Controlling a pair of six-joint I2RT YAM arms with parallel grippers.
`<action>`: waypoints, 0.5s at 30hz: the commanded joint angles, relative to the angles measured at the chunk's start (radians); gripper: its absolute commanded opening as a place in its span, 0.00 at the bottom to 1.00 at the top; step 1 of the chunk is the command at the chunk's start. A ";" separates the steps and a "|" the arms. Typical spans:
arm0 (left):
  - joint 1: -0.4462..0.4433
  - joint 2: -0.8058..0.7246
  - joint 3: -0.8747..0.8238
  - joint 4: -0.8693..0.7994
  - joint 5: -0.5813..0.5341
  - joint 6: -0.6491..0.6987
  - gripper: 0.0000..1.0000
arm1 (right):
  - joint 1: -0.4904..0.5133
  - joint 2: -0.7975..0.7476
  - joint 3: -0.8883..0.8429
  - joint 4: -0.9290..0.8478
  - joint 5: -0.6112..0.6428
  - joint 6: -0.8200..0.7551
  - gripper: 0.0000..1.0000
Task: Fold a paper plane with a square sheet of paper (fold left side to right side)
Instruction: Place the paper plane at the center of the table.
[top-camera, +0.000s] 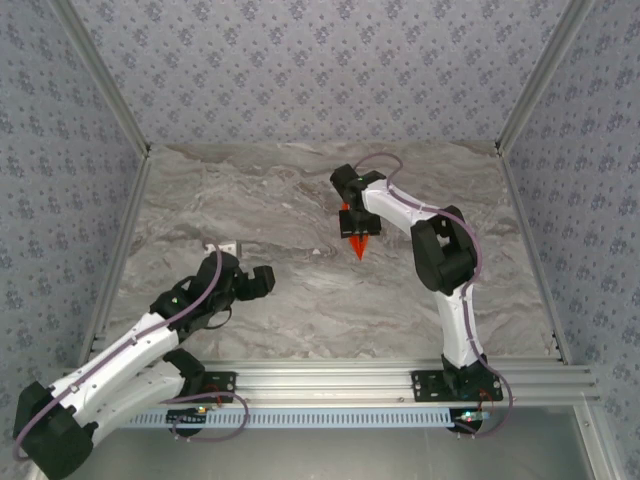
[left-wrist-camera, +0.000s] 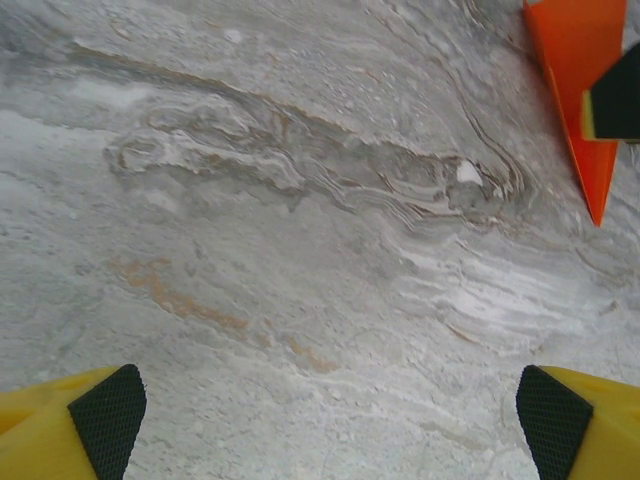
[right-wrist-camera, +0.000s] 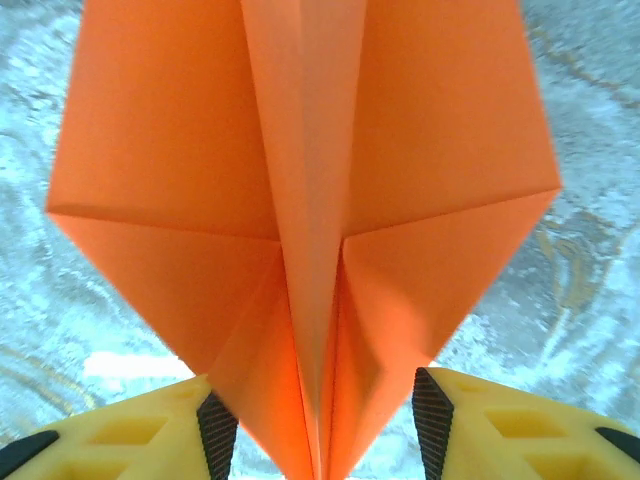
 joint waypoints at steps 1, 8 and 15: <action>0.060 -0.017 0.053 -0.015 0.052 0.006 0.98 | 0.006 -0.075 -0.020 -0.046 0.035 -0.006 0.55; 0.284 -0.019 0.087 -0.015 0.150 0.062 0.98 | 0.017 -0.315 -0.186 0.090 0.011 -0.047 0.68; 0.432 -0.006 0.083 0.070 -0.179 0.182 0.98 | -0.049 -0.718 -0.552 0.359 0.116 -0.115 0.85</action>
